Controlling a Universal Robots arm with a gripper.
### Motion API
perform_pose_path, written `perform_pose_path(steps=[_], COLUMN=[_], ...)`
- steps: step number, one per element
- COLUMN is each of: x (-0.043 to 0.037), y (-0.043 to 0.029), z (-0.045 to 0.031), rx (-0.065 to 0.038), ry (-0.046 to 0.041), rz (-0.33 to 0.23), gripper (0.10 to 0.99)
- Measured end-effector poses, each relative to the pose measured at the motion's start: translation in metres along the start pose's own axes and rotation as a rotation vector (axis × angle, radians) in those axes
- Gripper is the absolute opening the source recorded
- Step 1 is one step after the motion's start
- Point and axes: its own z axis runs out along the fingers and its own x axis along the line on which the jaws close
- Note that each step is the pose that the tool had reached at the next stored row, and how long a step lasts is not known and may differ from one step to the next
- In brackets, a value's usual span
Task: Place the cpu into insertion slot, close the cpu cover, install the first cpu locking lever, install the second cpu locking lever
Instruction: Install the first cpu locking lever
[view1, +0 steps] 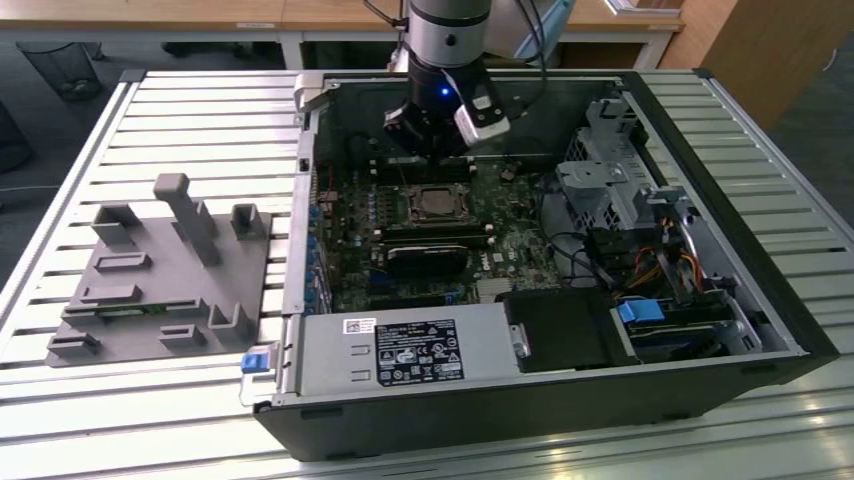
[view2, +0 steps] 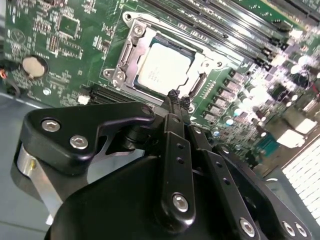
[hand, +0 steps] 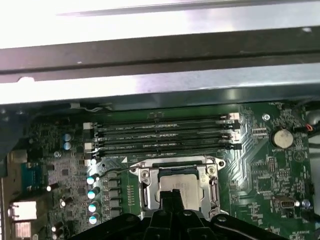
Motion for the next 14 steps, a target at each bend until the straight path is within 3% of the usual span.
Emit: perform_pose_path(steps=[5, 14], x=[0.0001, 0.0020], y=[0.0000, -0.0001], z=[0.0000, 0.0000], rx=[0.000, 0.000], ry=[0.0017, 0.0014], rz=[-0.044, -0.048], gripper=[0.106, 0.106])
